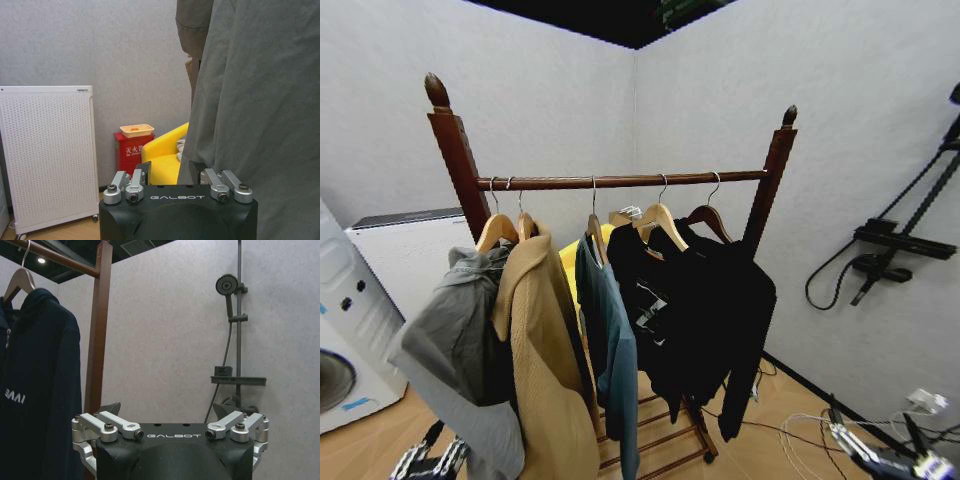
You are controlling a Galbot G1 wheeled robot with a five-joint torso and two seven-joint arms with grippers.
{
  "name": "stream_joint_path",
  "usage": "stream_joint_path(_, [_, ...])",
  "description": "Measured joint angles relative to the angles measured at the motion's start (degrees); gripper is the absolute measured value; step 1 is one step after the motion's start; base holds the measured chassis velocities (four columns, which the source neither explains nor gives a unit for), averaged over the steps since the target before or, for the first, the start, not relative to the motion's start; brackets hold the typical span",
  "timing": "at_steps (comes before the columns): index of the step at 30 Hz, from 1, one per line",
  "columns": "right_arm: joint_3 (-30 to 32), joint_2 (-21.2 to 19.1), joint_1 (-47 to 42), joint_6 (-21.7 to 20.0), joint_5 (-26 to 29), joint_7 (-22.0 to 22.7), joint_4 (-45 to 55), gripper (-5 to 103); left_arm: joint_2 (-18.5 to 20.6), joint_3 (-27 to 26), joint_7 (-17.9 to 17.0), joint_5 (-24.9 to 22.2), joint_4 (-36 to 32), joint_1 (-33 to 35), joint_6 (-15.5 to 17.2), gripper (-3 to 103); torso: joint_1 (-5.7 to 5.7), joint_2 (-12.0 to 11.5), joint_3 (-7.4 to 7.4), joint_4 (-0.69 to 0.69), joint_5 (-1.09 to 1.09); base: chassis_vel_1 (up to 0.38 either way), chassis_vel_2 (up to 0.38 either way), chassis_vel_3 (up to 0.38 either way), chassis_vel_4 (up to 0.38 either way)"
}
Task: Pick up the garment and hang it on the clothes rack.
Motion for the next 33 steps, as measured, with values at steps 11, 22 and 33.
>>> stream_joint_path(11, [-3.92, -4.89, 1.81, -10.91, 6.5, -8.84, 9.21, 100, 0.0, 0.0, 0.01, 0.0, 0.0, 0.0, 0.0, 46, 0.01, -0.01, 0.0, -0.02, 0.02, 0.0, 0.0, 0.0, 0.0])
stream_joint_path(22, [-6.4, -6.96, 2.24, -10.18, 1.96, -13.5, 8.99, 100, 0.0, 0.0, 0.02, 0.0, 0.0, 0.0, 0.0, 46, 0.01, -0.01, 0.0, -0.02, 0.02, 0.0, 0.0, 0.0, 0.0])
stream_joint_path(33, [-6.33, -6.95, 2.29, -10.1, 1.97, -13.48, 8.84, 100, 0.0, 0.0, 0.02, 0.0, 0.0, 0.0, 0.0, 46, 0.01, -0.01, 0.0, -0.02, 0.02, 0.0, 0.0, 0.0, 0.0])
